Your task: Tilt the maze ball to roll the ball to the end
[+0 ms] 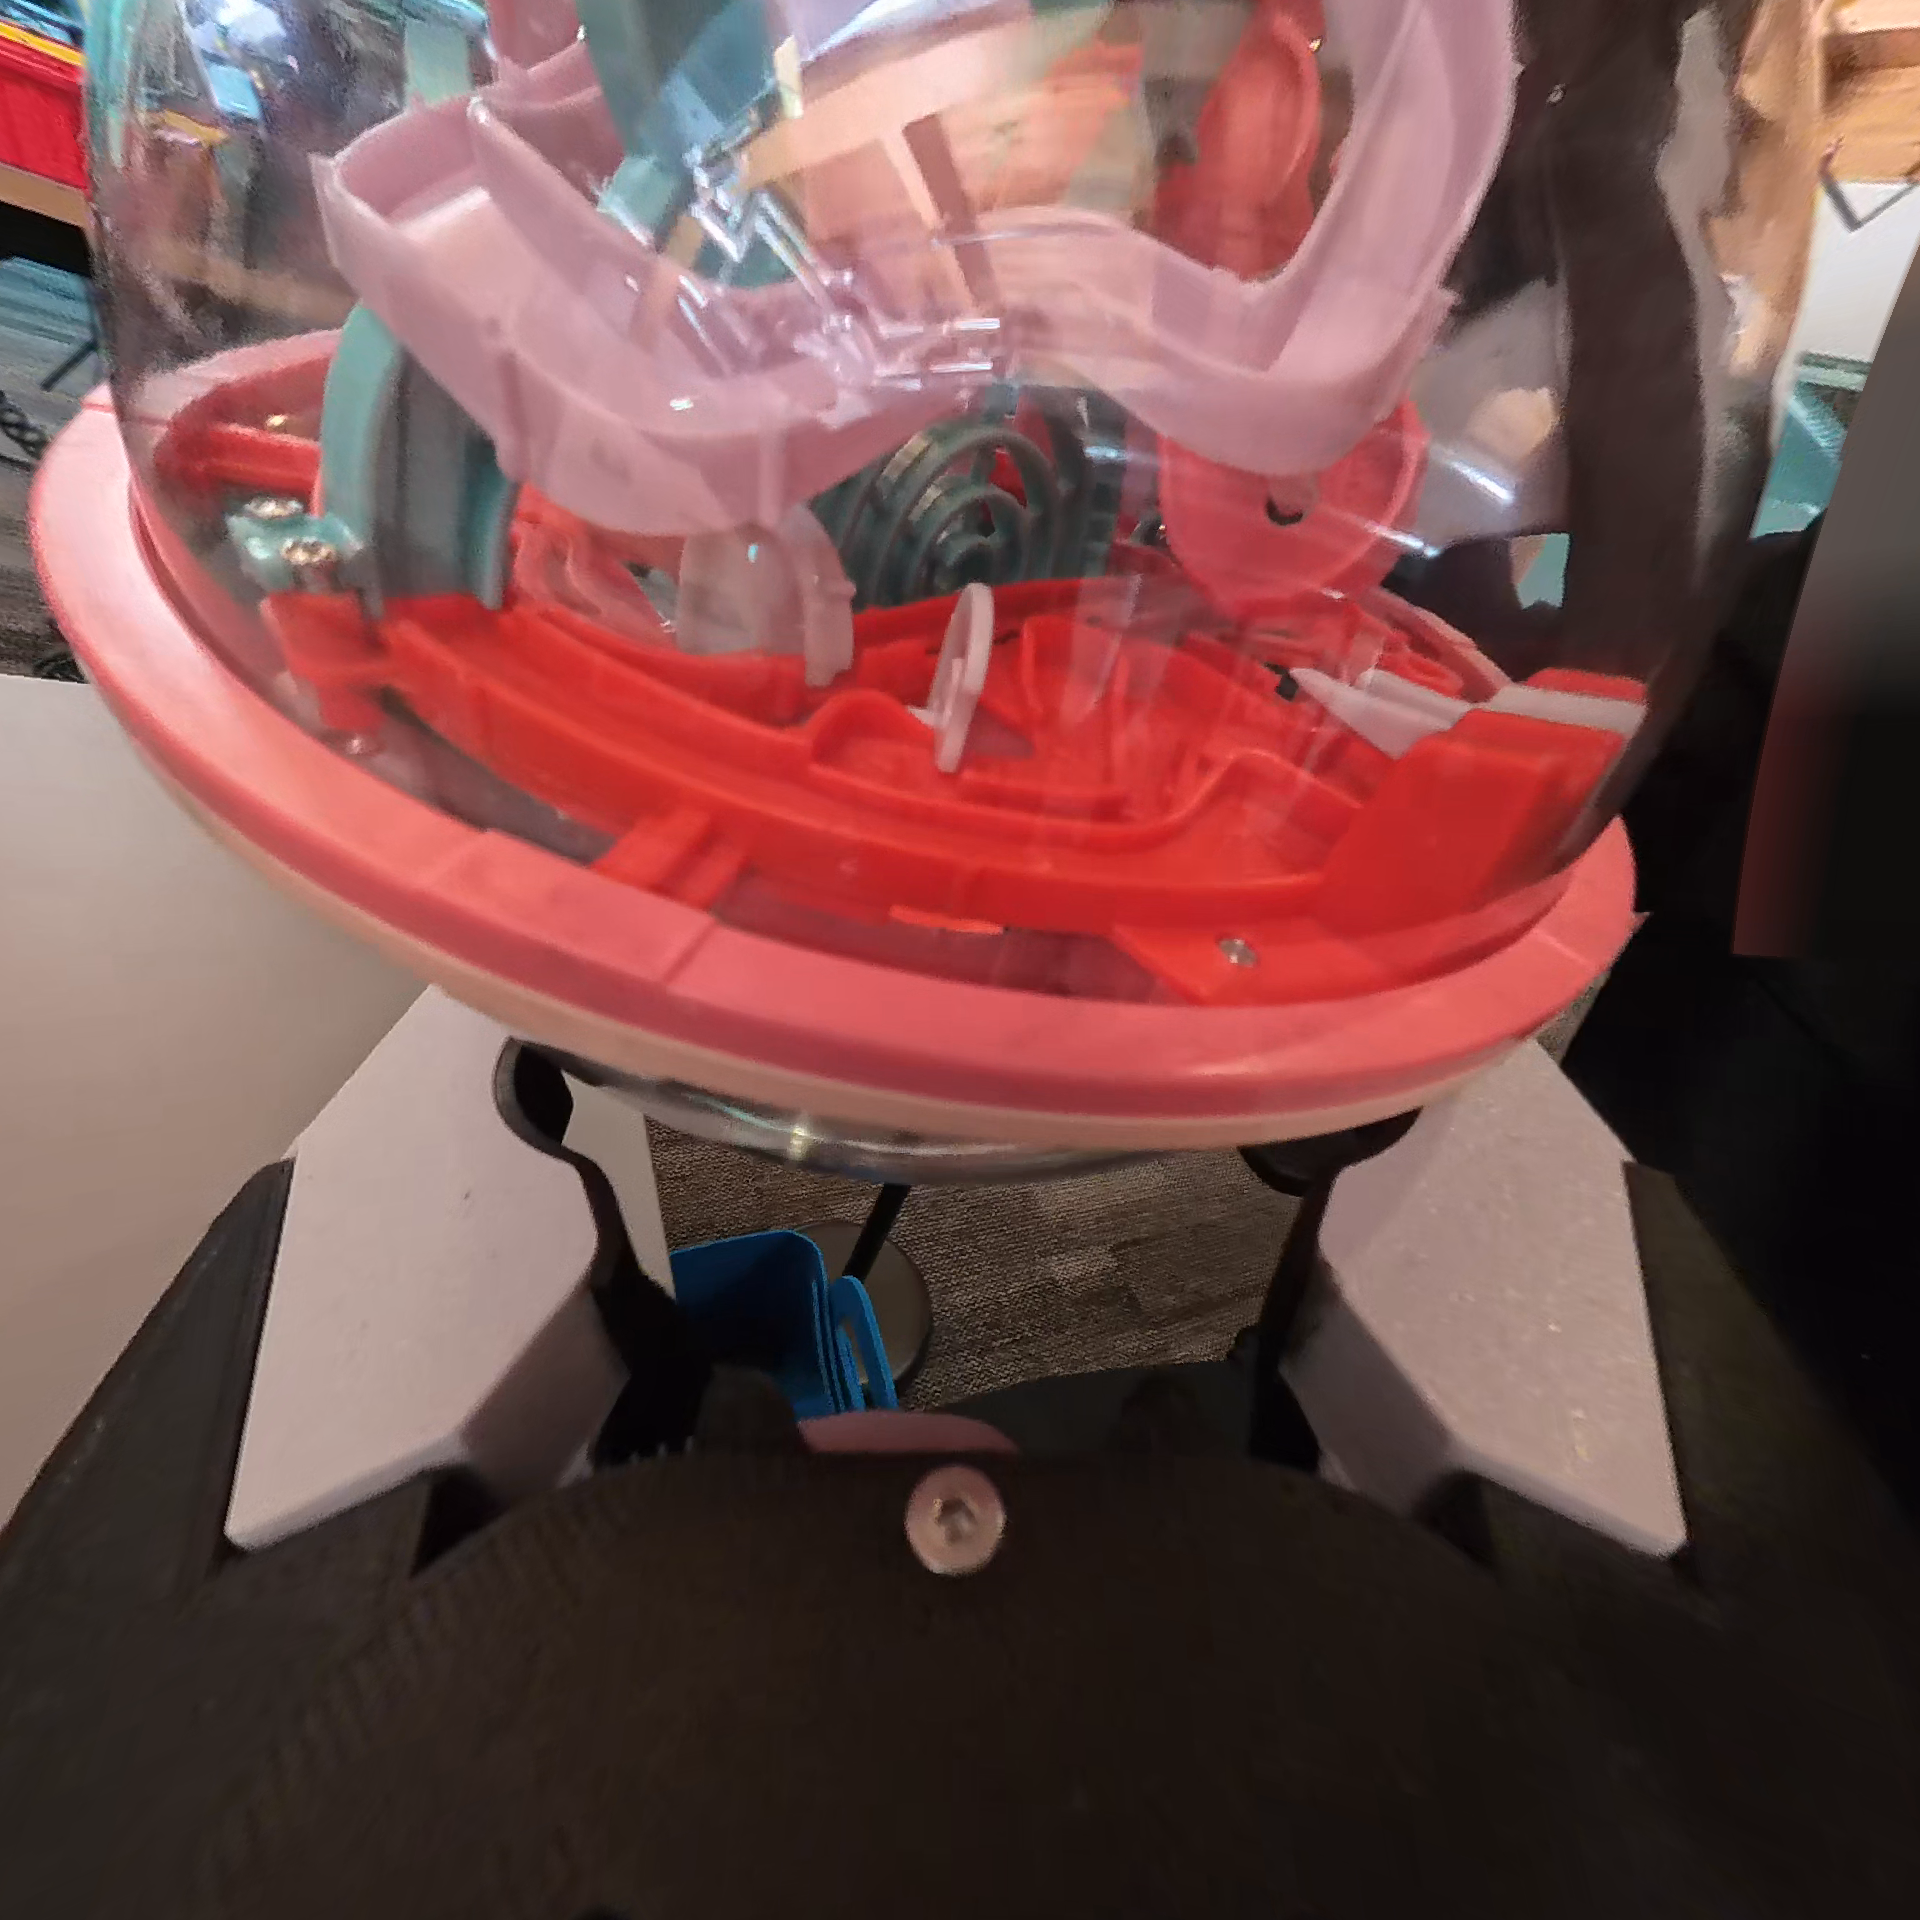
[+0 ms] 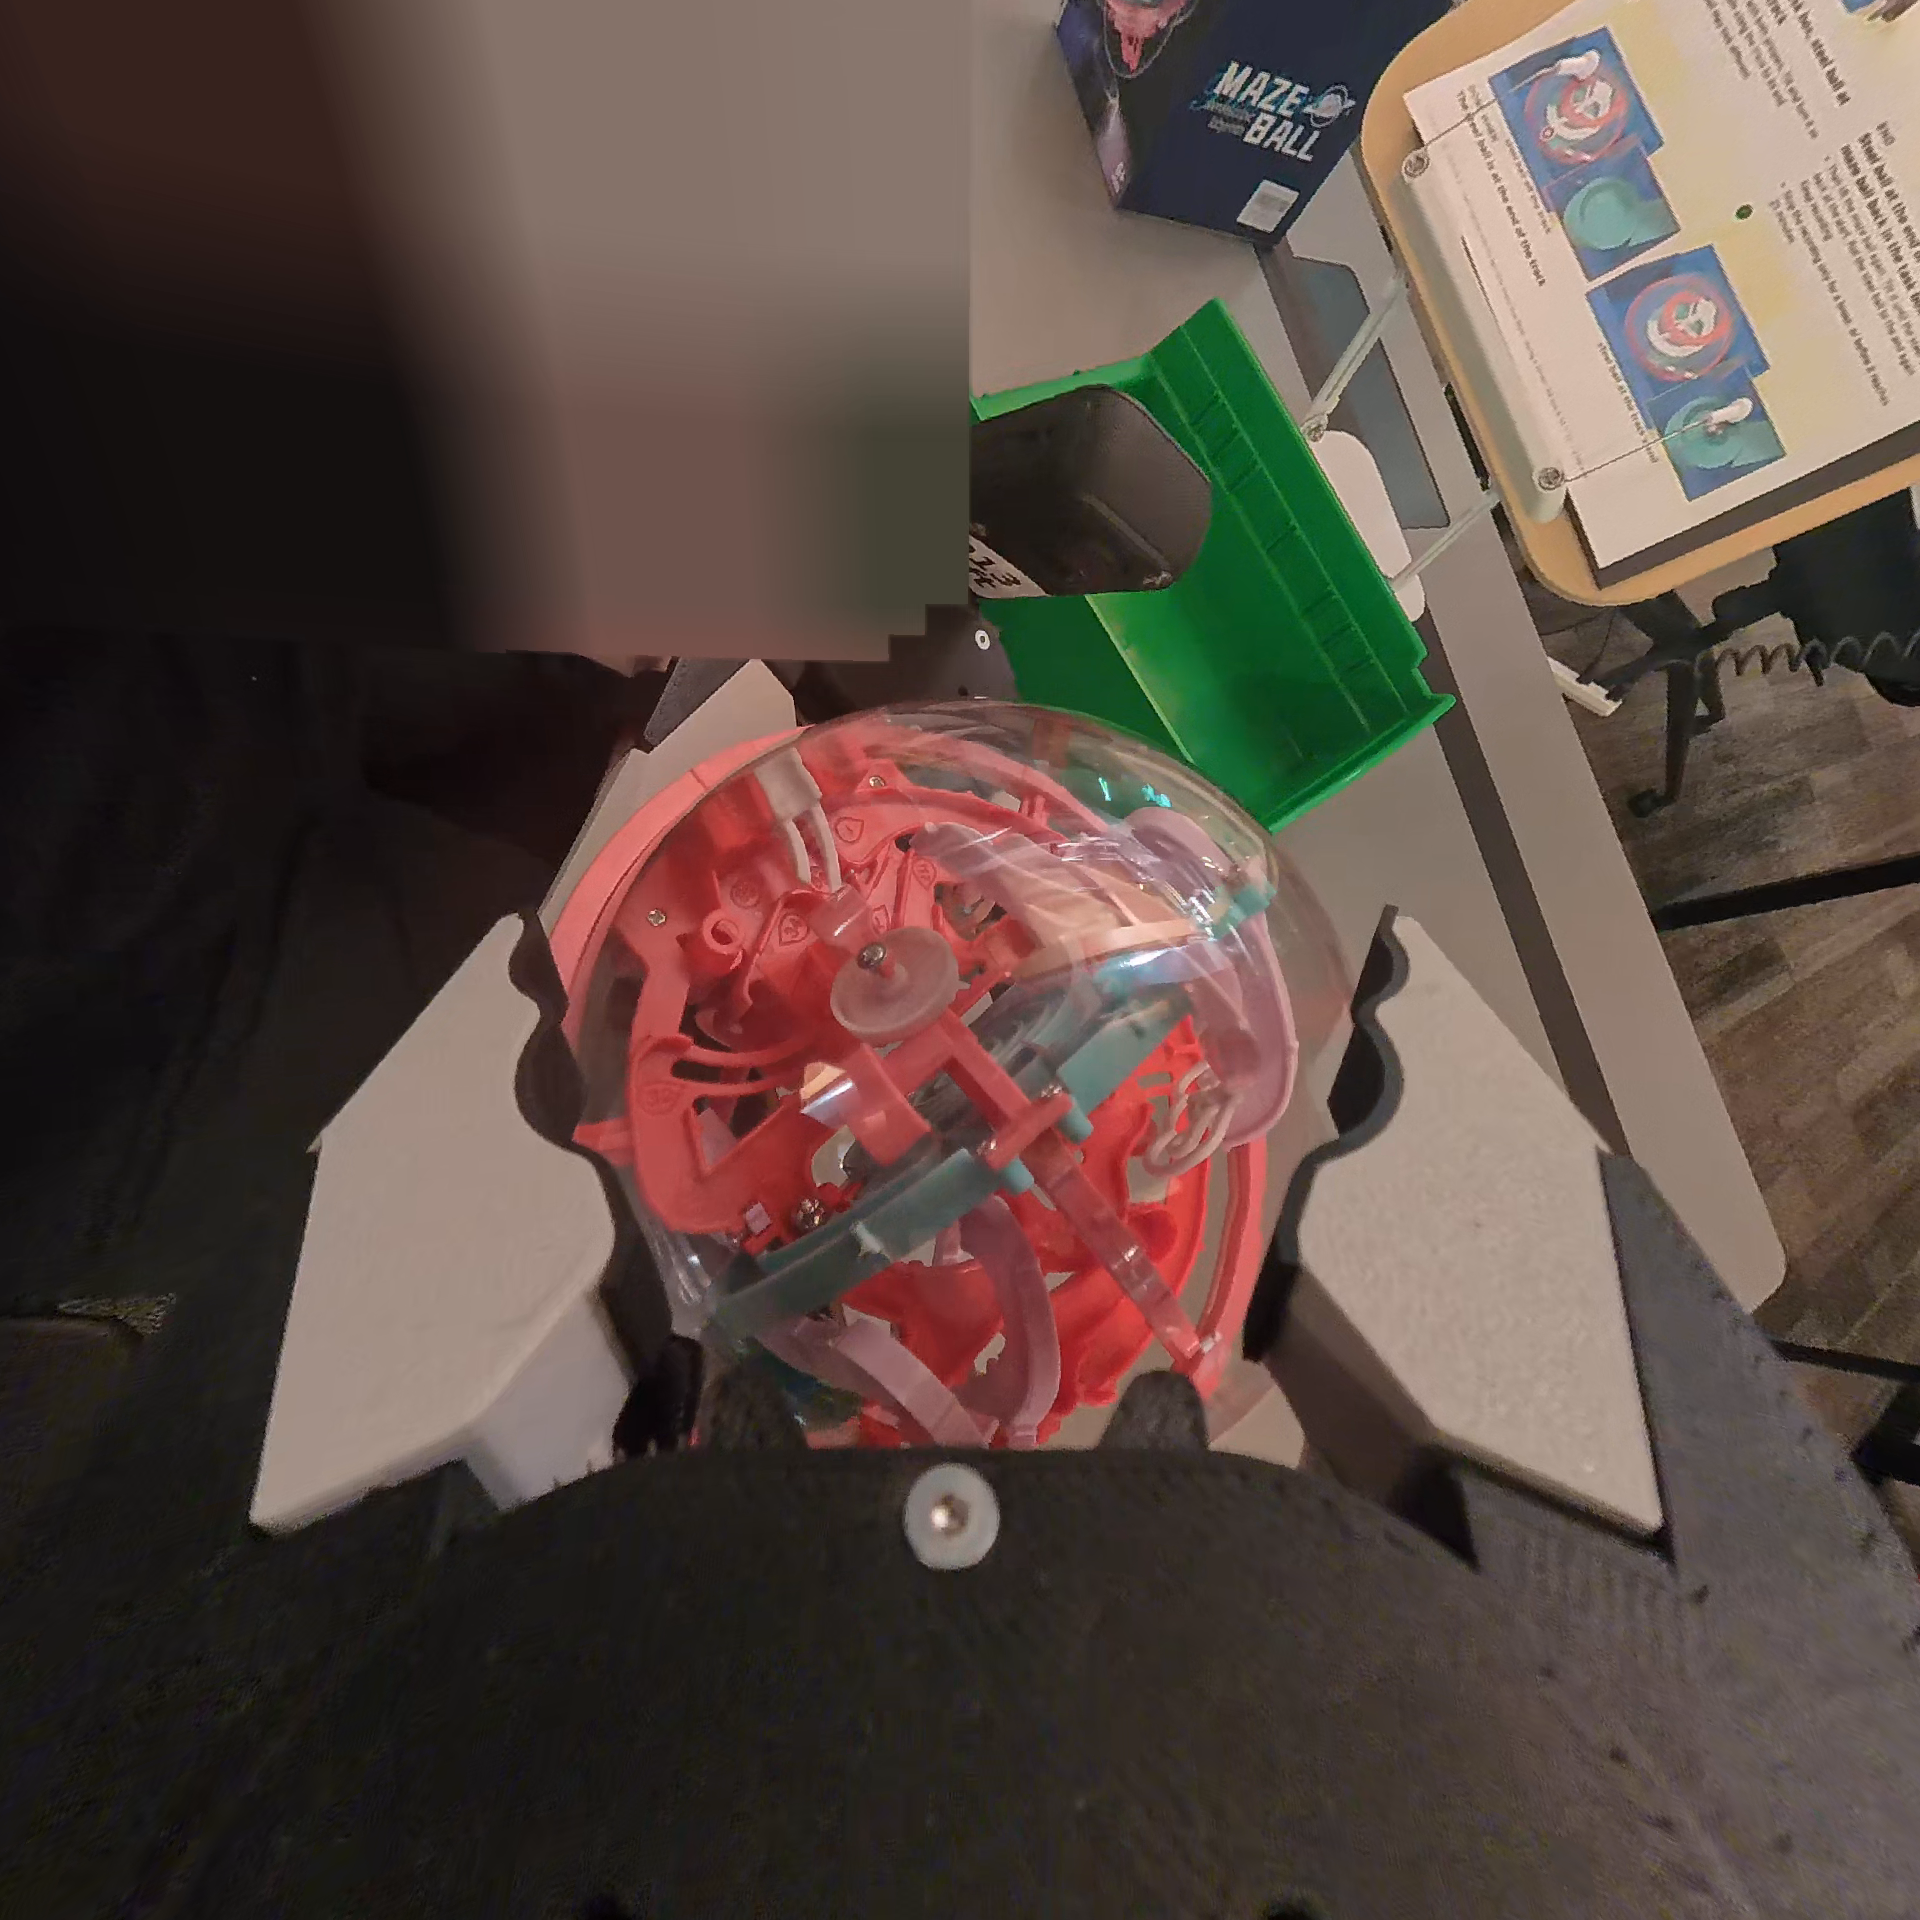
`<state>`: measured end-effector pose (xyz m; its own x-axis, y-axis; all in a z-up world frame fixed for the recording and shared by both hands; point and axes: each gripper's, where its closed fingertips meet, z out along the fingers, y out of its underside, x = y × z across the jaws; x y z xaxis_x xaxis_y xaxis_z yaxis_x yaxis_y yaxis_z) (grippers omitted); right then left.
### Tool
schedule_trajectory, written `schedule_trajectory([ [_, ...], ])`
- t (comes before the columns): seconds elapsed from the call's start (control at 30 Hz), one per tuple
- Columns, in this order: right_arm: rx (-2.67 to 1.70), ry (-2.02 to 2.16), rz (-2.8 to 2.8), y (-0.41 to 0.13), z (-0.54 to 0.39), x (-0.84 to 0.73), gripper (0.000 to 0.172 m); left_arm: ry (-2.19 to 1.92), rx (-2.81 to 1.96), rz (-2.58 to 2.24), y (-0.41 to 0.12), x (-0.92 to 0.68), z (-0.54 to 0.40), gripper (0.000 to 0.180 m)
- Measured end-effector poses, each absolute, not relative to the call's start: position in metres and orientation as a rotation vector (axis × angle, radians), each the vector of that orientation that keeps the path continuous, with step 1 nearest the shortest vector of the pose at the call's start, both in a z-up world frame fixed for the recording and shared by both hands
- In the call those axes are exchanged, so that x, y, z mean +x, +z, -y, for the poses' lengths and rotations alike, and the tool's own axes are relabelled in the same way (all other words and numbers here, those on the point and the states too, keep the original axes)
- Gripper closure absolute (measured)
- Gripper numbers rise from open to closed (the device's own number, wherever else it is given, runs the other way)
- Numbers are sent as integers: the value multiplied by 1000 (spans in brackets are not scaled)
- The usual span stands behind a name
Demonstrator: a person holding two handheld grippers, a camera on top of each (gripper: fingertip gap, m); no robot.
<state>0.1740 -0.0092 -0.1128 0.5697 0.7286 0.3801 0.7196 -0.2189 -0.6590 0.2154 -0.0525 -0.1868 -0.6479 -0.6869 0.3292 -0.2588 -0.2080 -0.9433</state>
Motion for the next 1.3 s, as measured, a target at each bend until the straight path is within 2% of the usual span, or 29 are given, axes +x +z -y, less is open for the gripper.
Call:
schedule_trajectory([
  [0.87,-2053,45,1164,-120,5,178,25,-2040,-1114,-1685,-189,219,56,30],
  [1.3,-1962,88,1124,-121,11,185,25,-1915,-1190,-1757,-196,221,55,30],
])
